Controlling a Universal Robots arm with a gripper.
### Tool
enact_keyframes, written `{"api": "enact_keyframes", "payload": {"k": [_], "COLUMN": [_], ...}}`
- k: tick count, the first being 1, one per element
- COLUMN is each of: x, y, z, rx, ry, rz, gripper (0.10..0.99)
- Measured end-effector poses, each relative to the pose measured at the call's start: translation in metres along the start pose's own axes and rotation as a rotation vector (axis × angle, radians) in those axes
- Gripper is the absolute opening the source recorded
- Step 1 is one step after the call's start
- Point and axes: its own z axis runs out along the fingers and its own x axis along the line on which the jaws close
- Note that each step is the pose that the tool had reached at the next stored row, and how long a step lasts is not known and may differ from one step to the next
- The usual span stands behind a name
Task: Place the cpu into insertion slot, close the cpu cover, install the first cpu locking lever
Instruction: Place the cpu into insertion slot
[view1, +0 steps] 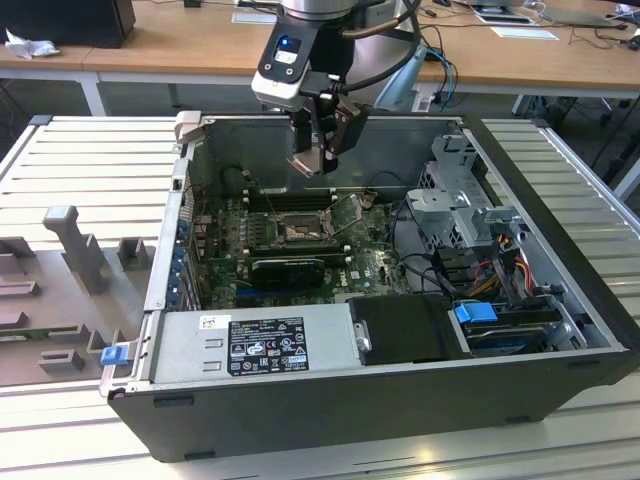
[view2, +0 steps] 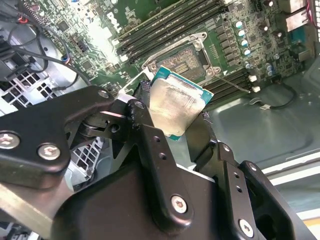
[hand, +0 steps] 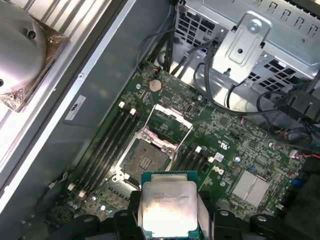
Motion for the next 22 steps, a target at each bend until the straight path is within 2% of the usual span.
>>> {"api": "enact_keyframes", "payload": {"k": [13, 22], "x": [0.0000, 0.0000], "y": [-0.0001, -0.0002], "z": [0.0009, 0.0020], "rx": [-0.001, -0.003], "ry": [-0.0073, -0.0162], "rz": [0.090, 0.200], "gripper": [0.529, 0.529]}}
